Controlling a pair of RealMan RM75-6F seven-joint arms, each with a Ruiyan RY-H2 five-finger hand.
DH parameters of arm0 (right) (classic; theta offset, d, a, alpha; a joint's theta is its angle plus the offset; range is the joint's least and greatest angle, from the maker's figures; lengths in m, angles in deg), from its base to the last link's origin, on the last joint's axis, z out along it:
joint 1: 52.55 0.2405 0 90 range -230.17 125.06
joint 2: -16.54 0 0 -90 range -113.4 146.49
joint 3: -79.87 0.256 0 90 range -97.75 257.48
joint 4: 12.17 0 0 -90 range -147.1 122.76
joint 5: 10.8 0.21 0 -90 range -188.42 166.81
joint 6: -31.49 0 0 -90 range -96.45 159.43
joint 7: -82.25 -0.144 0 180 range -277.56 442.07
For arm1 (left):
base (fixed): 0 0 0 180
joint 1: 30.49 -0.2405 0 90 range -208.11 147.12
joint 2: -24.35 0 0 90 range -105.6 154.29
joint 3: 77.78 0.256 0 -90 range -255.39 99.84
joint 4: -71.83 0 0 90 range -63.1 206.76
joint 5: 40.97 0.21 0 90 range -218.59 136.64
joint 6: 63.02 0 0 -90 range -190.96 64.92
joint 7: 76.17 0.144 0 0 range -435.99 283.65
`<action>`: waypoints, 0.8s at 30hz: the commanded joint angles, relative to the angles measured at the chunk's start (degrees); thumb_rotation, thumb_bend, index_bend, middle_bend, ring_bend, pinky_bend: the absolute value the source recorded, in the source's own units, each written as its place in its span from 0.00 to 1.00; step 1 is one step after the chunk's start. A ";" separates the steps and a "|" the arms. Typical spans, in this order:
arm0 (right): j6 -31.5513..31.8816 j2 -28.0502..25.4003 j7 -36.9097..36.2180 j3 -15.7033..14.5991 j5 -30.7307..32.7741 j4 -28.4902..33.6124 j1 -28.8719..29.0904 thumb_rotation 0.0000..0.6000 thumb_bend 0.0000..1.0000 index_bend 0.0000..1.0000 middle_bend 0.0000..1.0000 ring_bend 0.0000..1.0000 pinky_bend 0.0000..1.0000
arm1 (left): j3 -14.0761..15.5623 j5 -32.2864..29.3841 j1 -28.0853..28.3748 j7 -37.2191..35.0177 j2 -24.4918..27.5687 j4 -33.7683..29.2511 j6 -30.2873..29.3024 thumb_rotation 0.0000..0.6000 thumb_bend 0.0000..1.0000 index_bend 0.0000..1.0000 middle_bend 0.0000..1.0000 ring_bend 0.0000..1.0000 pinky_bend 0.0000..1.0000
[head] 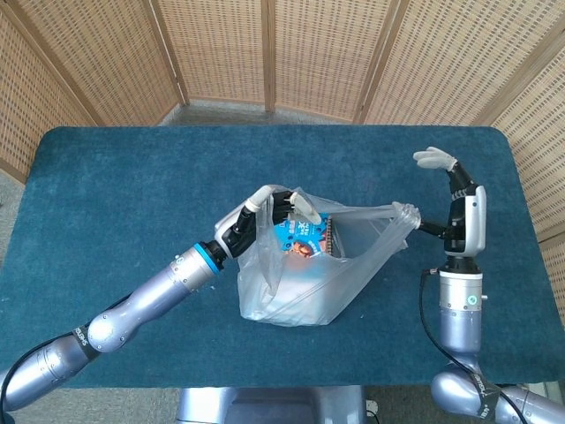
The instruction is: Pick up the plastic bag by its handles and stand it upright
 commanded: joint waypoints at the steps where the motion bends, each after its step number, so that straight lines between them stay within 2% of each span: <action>1: -0.16 0.08 -0.11 0.25 0.39 0.16 0.16 1.00 0.10 0.38 0.34 0.20 0.12 | 0.72 0.59 0.36 -0.19 0.35 0.10 -0.48 0.00 0.23 0.38 0.38 0.25 0.19; 11: -0.11 0.63 0.41 0.35 0.23 -0.80 0.79 1.00 0.10 0.38 0.34 0.20 0.11 | 4.74 2.02 5.16 -1.64 0.42 2.47 -2.49 0.00 0.23 0.36 0.37 0.23 0.18; 24: 0.85 0.61 1.02 -1.59 -2.53 -1.54 0.18 1.00 0.09 0.38 0.33 0.19 0.11 | 7.19 2.30 11.42 -4.95 -0.83 5.80 -5.67 0.00 0.22 0.36 0.37 0.23 0.17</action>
